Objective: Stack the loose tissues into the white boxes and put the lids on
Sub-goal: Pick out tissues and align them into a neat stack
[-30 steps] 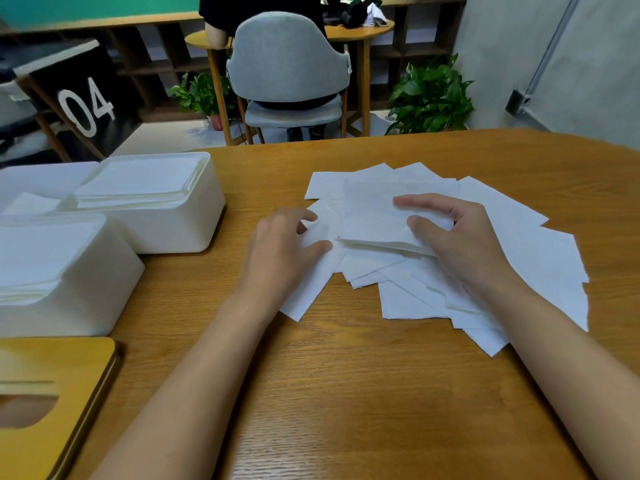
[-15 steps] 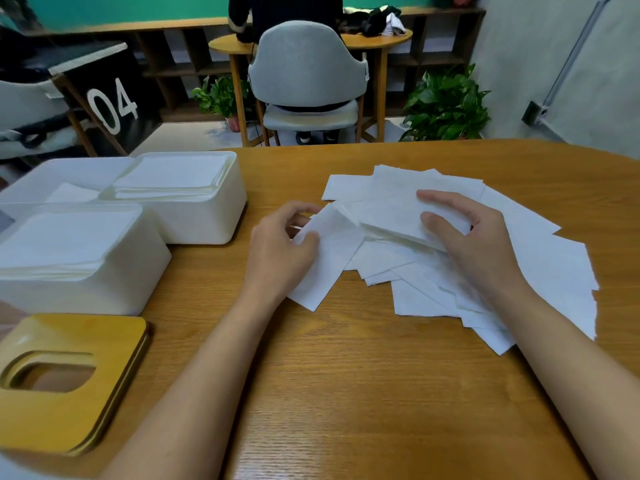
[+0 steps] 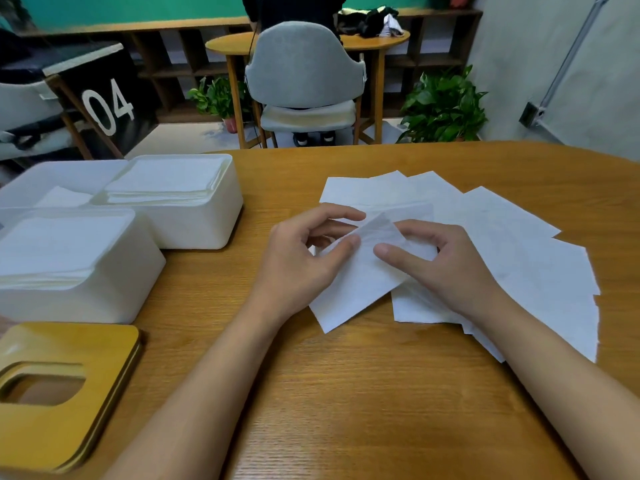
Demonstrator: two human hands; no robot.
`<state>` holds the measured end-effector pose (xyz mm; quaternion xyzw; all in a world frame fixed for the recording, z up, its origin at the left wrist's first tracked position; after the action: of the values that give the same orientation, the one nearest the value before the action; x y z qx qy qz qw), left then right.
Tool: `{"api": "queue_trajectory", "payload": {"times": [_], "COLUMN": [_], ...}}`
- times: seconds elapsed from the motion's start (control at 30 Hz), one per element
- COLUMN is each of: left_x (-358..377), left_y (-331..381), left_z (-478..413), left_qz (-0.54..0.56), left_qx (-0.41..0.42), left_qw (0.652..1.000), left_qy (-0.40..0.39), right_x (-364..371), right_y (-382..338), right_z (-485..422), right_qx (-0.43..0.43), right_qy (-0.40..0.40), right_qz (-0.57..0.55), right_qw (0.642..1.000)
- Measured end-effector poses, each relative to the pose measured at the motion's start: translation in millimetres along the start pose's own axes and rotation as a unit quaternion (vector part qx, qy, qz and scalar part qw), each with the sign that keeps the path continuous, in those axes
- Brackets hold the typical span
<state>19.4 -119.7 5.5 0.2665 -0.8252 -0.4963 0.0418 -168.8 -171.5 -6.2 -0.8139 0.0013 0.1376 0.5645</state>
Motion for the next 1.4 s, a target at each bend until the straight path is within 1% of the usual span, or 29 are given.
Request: {"api": "queue_trajectory", "payload": {"times": [0.1,0.13,0.23,0.33,0.43,0.63,0.7,0.77,0.8,0.9,0.97,1.07,1.17,1.3,1.4], "left_x": [1.8,2.0,3.3,3.1,1.7,7.0,7.3,4.3,2.9,9.2,15.9,19.6,22.5,20.8,19.1], "left_y": [6.2,7.0,5.9,8.0,12.3,10.3,10.2,9.2,5.0,-16.8,-25.7,-31.4,-34.7,-33.1,-29.4], "left_z": [-0.7,-1.2,-2.9,-3.1,-3.8,-4.1,-3.3,-4.5,-5.9,-6.6,-6.0,-8.2,-9.5,-12.2,-12.1], "left_qz": [-0.038,-0.044,-0.034,-0.041,-0.043,-0.042,-0.071,-0.107,-0.106,-0.032,0.016,0.047,0.11,0.114,0.089], "left_qx": [0.062,0.073,0.062,0.06,0.07,0.082,0.105,0.117,0.094,-0.055,-0.103,-0.137,-0.168,-0.143,-0.118], "left_qw": [0.997,0.996,0.997,0.997,0.996,0.995,0.99,0.985,0.987,0.997,0.994,0.989,0.98,0.983,0.989], "left_qy": [0.006,0.013,0.018,0.02,0.037,0.04,0.053,0.075,0.081,0.049,0.029,0.02,0.007,0.014,0.019], "right_x": [-5.7,-6.0,3.0,6.7,8.2,12.4,12.3,7.0,2.1,-12.8,-16.6,-16.6,-16.7,-11.0,-11.6], "right_y": [9.6,9.9,1.3,-4.1,-2.1,-3.5,-5.1,-6.8,-7.1,-6.7,-5.8,-2.6,-2.8,0.3,-1.5], "right_z": [-4.3,-4.7,-1.2,1.1,1.1,3.3,3.2,0.2,-2.3,-9.2,-11.1,-12.6,-12.8,-9.7,-8.6], "right_qx": [0.019,0.023,0.011,-0.03,-0.035,-0.044,-0.052,-0.063,-0.062,-0.047,-0.047,-0.046,-0.041,-0.017,-0.011], "right_qy": [0.044,0.041,-0.025,-0.059,-0.063,-0.058,-0.052,-0.024,-0.004,0.042,0.047,0.036,0.027,-0.031,-0.045], "right_qz": [0.023,0.022,0.011,0.055,0.077,0.064,0.065,0.058,0.042,-0.025,-0.039,-0.032,-0.005,-0.009,-0.03], "right_qw": [0.999,0.999,1.0,0.996,0.994,0.995,0.995,0.996,0.997,0.998,0.997,0.998,0.999,0.999,0.998]}}
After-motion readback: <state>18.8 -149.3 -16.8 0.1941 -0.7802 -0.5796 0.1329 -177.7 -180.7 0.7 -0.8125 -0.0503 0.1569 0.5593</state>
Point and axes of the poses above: each hand's wrist, its own z-axis away from the middle knuckle, its own x-axis out of the palm, y = z × x, the point moved 7 cm from there along -z, towards the middle knuckle, and after that the axes turned 14 degrees about y, right-handed, at the moved point
